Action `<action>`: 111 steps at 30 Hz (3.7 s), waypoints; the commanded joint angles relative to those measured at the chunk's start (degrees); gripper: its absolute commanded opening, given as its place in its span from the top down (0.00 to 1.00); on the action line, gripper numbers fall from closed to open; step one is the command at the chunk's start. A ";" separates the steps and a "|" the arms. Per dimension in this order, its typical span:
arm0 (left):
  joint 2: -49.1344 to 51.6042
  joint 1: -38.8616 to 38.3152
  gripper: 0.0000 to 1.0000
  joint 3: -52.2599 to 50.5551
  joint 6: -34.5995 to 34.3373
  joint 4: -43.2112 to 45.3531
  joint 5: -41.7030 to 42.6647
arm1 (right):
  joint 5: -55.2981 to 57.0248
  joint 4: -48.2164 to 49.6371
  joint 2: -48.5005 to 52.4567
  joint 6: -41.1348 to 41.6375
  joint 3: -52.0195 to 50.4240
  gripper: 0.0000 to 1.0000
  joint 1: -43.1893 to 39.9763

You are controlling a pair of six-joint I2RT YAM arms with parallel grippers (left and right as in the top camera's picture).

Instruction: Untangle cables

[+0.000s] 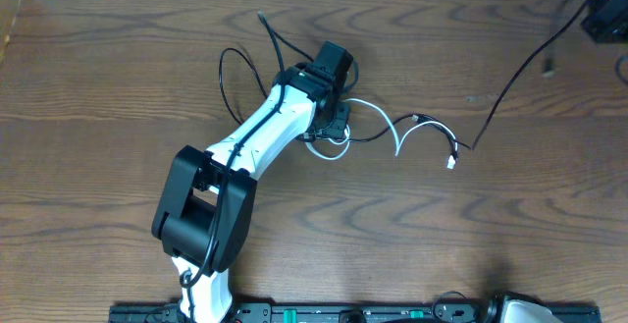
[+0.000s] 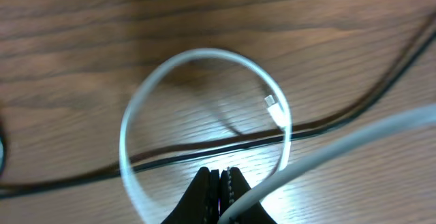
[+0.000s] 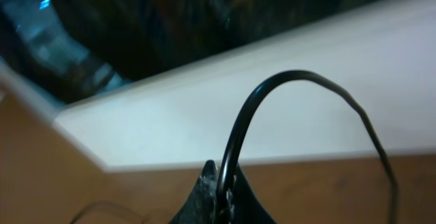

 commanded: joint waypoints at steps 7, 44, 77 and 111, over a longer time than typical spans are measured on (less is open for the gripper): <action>-0.74 0.39 0.93 0.48 -2.27 -1.46 -3.19 | 11.98 12.96 -0.37 5.73 3.67 0.99 -3.85; -0.72 0.37 0.93 0.48 -2.27 -1.01 -3.17 | -47.80 16.37 6.69 29.00 12.46 0.99 -4.70; -0.72 0.37 0.93 0.48 -2.27 -1.22 -3.17 | -7.93 3.15 19.76 14.05 25.20 0.99 -21.24; -0.72 0.33 0.93 0.48 -3.39 2.05 -3.15 | 22.77 -4.37 61.09 3.93 25.20 0.96 -24.30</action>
